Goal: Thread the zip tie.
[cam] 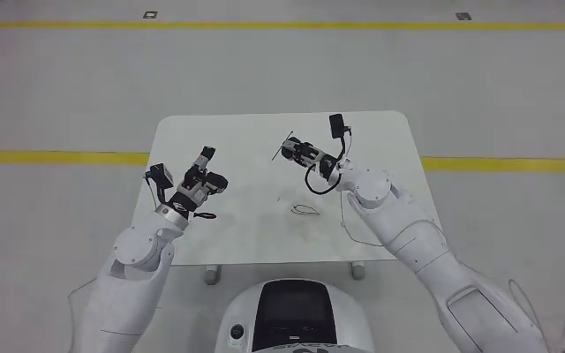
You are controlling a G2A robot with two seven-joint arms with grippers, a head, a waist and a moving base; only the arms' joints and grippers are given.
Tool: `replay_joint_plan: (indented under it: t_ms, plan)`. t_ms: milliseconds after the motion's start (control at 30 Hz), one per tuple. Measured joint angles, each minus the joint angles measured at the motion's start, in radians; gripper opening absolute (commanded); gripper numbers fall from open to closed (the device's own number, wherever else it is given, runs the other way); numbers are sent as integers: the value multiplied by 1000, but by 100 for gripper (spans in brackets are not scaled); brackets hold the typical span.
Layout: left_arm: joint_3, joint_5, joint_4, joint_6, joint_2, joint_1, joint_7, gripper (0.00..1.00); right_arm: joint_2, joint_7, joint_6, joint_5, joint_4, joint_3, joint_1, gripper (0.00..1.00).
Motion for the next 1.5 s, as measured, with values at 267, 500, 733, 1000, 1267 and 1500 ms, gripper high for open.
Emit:
replay_joint_plan:
  t_ms: [267,500,733,1000,1267,1500]
  plan:
    - [40,-30,-5,-20,-6,-13,-17,100,-4,-48,4,-13,-25,1,-23,0]
    - [103,-20,22,-43,-12,-69,-39,100,-24,-151,-1,-7,-55,-6,-58,0]
    - [107,-5,29,-55,-13,-76,-23,100,-26,-160,0,-5,-58,-6,-61,0]
    - [113,40,64,-99,-12,-120,-45,100,-25,-157,23,-42,-101,6,-92,0]
    - [134,41,88,-118,-14,-147,-63,100,-26,-155,33,-40,-120,13,-109,0]
    - [134,41,88,-118,-14,-147,-62,100,-26,-155,33,-41,-120,13,-109,0]
